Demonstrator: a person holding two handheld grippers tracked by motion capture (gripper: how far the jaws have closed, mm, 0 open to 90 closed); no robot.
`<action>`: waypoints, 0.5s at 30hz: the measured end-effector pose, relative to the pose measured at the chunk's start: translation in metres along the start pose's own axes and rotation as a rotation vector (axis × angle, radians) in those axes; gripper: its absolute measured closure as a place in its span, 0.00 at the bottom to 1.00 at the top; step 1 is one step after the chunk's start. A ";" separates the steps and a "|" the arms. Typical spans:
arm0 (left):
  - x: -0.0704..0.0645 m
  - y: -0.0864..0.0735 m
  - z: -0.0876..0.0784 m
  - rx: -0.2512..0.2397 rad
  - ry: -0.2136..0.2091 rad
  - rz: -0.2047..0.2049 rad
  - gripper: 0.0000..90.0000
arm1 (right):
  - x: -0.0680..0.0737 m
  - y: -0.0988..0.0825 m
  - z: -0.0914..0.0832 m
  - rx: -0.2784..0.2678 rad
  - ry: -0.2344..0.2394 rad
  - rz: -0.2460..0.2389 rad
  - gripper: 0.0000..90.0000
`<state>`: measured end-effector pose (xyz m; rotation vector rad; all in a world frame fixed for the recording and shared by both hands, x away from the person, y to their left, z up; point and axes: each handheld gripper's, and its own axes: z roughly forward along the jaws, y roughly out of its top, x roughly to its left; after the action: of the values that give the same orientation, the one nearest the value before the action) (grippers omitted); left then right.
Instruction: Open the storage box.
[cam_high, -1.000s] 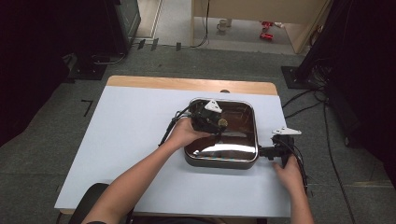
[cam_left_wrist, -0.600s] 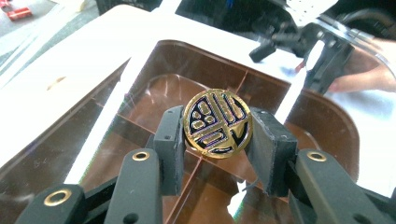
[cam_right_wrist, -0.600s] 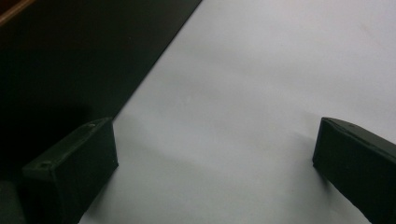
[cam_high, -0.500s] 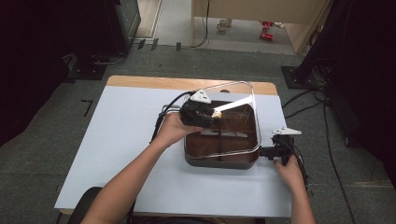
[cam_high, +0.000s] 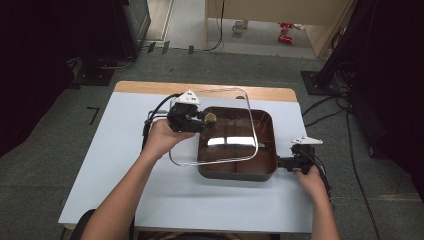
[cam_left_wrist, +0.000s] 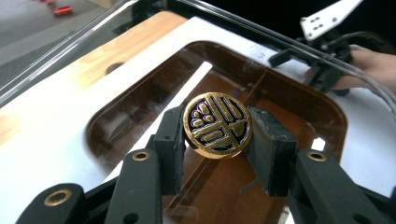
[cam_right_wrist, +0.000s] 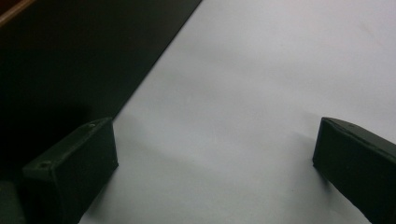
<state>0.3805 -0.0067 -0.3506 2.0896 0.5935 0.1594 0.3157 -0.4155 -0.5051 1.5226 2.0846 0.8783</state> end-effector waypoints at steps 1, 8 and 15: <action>0.004 -0.004 -0.004 -0.004 0.013 -0.009 0.66 | 0.000 0.000 0.000 0.000 0.000 0.000 0.00; 0.031 -0.035 -0.027 0.024 0.095 -0.084 0.66 | 0.000 0.000 0.000 0.000 -0.001 -0.003 0.00; 0.065 -0.068 -0.041 0.039 0.176 -0.184 0.66 | 0.000 0.000 0.000 -0.001 -0.001 -0.002 0.00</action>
<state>0.3998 0.0853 -0.3904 2.0587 0.8973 0.2296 0.3157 -0.4156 -0.5051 1.5204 2.0844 0.8771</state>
